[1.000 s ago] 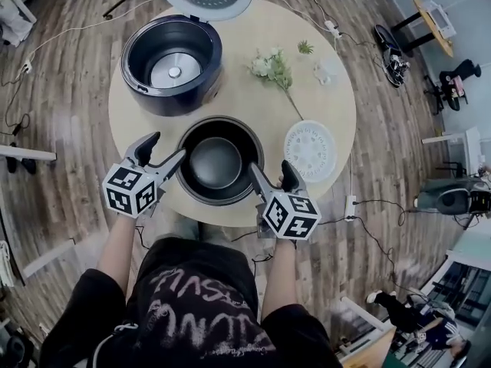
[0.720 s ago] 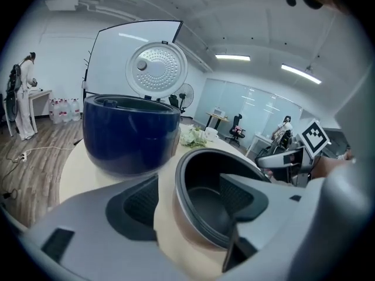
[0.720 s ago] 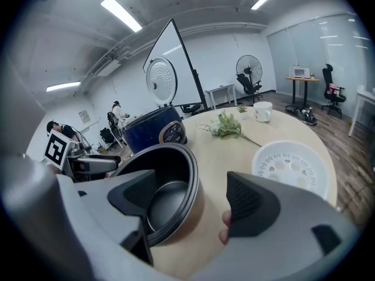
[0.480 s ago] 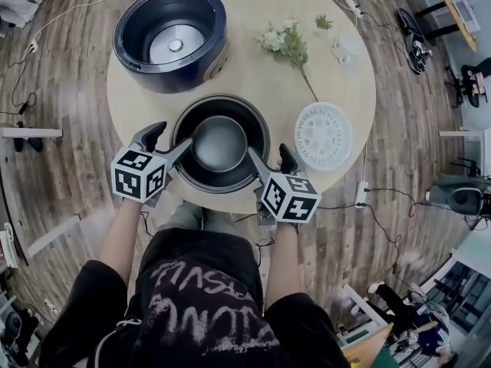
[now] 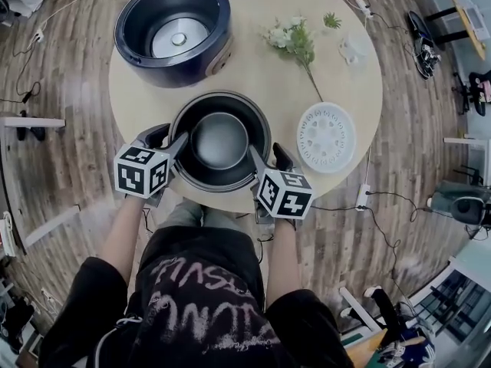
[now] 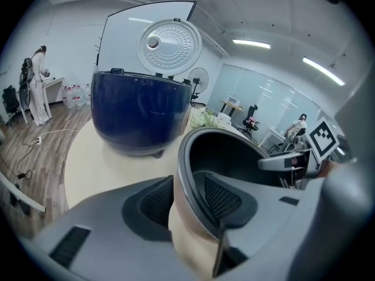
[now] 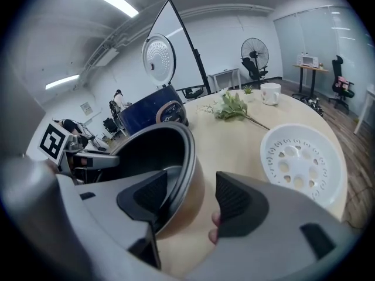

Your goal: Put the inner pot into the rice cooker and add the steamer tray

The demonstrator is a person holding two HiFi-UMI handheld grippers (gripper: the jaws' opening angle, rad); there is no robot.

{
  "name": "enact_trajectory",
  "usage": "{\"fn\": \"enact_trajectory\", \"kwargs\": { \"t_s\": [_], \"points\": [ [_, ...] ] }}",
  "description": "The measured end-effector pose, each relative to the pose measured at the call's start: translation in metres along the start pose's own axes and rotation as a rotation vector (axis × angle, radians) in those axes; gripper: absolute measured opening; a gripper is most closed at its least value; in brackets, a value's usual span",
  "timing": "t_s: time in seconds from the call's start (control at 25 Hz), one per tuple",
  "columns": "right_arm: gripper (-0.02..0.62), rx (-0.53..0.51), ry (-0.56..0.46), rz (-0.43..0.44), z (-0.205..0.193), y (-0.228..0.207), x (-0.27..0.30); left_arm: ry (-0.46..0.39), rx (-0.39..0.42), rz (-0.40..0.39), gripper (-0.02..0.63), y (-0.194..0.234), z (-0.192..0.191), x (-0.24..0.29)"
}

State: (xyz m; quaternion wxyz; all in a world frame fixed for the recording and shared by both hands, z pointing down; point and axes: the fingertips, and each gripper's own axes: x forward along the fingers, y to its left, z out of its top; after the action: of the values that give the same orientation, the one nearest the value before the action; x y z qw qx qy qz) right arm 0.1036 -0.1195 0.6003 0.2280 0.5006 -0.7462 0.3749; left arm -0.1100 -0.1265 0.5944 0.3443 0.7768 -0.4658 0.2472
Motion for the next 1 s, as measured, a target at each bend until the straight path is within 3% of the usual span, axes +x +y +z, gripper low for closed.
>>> {"fn": "enact_trajectory", "kwargs": {
  "t_s": [0.16, 0.36, 0.76, 1.0],
  "points": [
    [0.238, 0.015, 0.021, 0.015, -0.003, 0.002, 0.0, 0.007, -0.072, -0.009, 0.12, -0.003, -0.002, 0.001],
    [0.143, 0.006, 0.025, 0.051, -0.001, 0.009, 0.002, 0.014, -0.055, 0.018, 0.112, -0.003, -0.002, 0.001],
    [0.113, -0.101, 0.024, 0.0, -0.004, 0.011, -0.009, -0.053, -0.068, 0.08, 0.094, -0.01, -0.005, -0.013],
    [0.101, -0.099, -0.018, 0.01, 0.003, 0.017, -0.021, -0.12, -0.062, 0.114, 0.086, -0.014, 0.005, -0.031]
  ]
}}
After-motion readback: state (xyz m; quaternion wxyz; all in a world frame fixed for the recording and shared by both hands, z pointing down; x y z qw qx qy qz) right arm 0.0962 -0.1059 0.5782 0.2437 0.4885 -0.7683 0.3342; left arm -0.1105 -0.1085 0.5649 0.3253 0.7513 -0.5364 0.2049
